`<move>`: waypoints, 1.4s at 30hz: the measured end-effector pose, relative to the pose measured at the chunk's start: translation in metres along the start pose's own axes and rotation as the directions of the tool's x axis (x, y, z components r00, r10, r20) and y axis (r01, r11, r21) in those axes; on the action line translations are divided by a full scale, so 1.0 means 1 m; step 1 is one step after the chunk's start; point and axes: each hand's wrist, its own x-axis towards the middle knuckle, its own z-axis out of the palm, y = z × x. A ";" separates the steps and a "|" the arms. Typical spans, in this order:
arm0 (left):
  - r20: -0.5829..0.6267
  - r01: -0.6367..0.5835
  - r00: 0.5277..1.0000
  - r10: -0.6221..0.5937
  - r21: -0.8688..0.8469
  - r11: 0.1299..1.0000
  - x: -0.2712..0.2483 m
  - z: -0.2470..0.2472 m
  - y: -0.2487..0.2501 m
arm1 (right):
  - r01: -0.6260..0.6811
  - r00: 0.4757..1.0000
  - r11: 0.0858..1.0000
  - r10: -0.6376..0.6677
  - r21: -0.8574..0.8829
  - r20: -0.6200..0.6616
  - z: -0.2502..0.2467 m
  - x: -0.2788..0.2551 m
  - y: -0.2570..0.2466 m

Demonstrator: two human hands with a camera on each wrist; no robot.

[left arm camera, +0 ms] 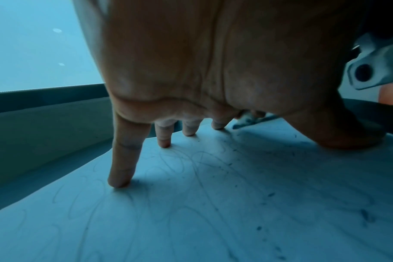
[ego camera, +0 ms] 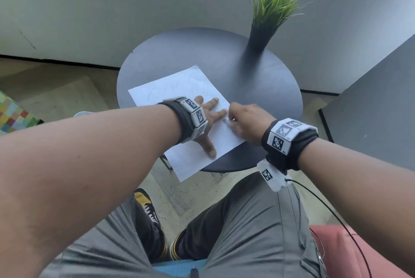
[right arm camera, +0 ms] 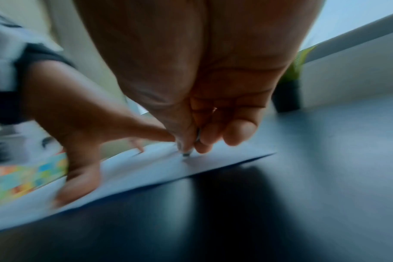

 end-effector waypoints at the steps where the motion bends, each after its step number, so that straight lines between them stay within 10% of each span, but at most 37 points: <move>1: 0.001 -0.003 1.000 0.003 -0.006 1.000 0.000 0.000 -0.001 | 0.110 0.993 0.994 -0.110 -0.006 0.047 0.003 -0.004 -0.005; 3: -0.001 -0.007 1.000 0.007 -0.015 1.000 0.002 0.000 -0.002 | 0.216 0.971 0.976 -0.214 -0.005 0.105 0.003 -0.009 -0.009; 7: 0.005 -0.004 1.000 0.004 -0.012 1.000 0.003 0.001 -0.002 | -0.021 1.000 0.998 0.022 -0.056 0.005 -0.003 0.004 0.002; 12: 0.017 -0.017 1.000 0.017 0.003 1.000 0.001 0.000 -0.002 | 0.230 0.961 0.972 -0.217 -0.057 0.171 0.009 -0.012 -0.019; 16: 0.001 -0.006 1.000 0.006 -0.016 1.000 0.003 0.002 -0.003 | -0.002 1.000 1.000 0.001 -0.027 -0.015 -0.005 0.003 0.002; 21: 0.017 -0.004 1.000 0.004 0.015 1.000 0.002 0.001 -0.002 | 0.263 0.954 0.964 -0.252 -0.046 0.165 0.011 -0.019 -0.022; 26: -0.001 0.001 1.000 -0.001 0.026 1.000 0.004 0.001 -0.001 | -0.047 0.999 0.998 0.046 -0.051 -0.029 -0.005 0.002 0.010; 30: 0.016 -0.010 1.000 0.009 0.016 1.000 0.003 -0.002 0.000 | 0.220 0.964 0.975 -0.213 -0.027 0.157 0.005 -0.012 -0.010; 35: 0.009 -0.006 1.000 0.005 0.043 0.999 0.004 -0.007 0.004 | -0.024 1.000 0.999 0.024 -0.021 0.002 -0.009 0.005 0.028; 39: 0.008 -0.007 1.000 0.007 0.067 0.998 0.004 -0.009 0.005 | 0.229 0.961 0.973 -0.222 -0.027 0.163 0.001 -0.008 0.005; 42: 0.002 -0.006 1.000 0.006 0.069 0.998 0.005 -0.011 0.006 | 0.082 0.991 0.997 -0.082 0.005 0.106 -0.010 0.001 0.022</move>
